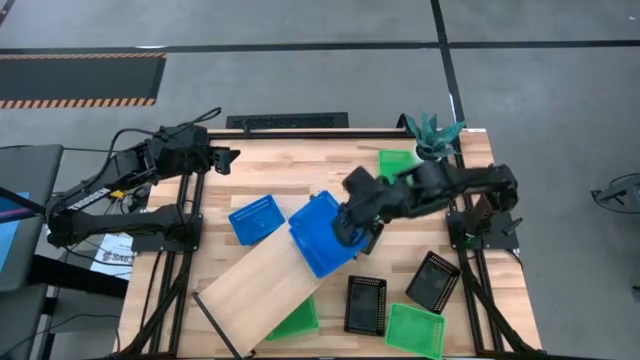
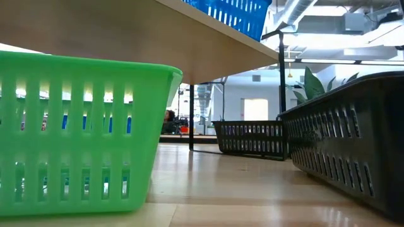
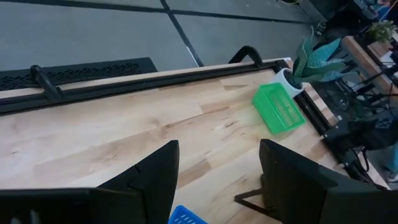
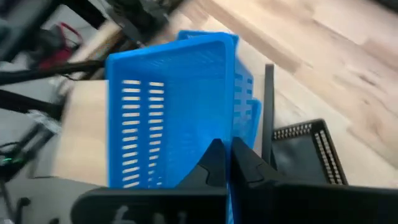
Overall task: Stack baskets on shelf by color
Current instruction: Stack the top blue bin on the blue bin on the shelf, then stack the blue bin on the blue bin on the shelf
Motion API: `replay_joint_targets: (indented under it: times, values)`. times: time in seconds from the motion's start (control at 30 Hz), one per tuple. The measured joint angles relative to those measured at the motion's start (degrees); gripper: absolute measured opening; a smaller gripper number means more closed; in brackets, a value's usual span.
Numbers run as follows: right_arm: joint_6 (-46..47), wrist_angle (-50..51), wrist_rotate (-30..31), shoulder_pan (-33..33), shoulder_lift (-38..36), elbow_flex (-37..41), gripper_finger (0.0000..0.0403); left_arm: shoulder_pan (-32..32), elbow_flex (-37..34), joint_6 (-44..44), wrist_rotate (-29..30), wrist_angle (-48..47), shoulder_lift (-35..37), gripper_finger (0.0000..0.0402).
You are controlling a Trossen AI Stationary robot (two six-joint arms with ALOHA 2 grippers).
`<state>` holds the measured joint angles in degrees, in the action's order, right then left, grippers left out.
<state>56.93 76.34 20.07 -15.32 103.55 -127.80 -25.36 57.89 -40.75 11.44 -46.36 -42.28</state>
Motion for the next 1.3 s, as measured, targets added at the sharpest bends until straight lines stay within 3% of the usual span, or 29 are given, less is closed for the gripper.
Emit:
replay_joint_targets:
  times: [0.33, 0.7, 1.3]
  values:
    - [3.3, -11.2, -2.4, 1.0, -0.5, 9.6, 0.0007, 0.0, 0.0, 1.6, -3.7, -0.1, 0.1, 0.0211]
    - [4.8, -10.0, -7.1, 1.9, -0.3, 12.9, 0.0019, 0.0, 0.0, 3.0, -4.8, -0.2, 0.1, 0.0211]
    - [0.8, -10.1, -9.8, 4.8, -1.5, 12.9, 0.0173, 0.0, 0.0, 3.0, -5.0, -0.2, 0.1, 0.0211]
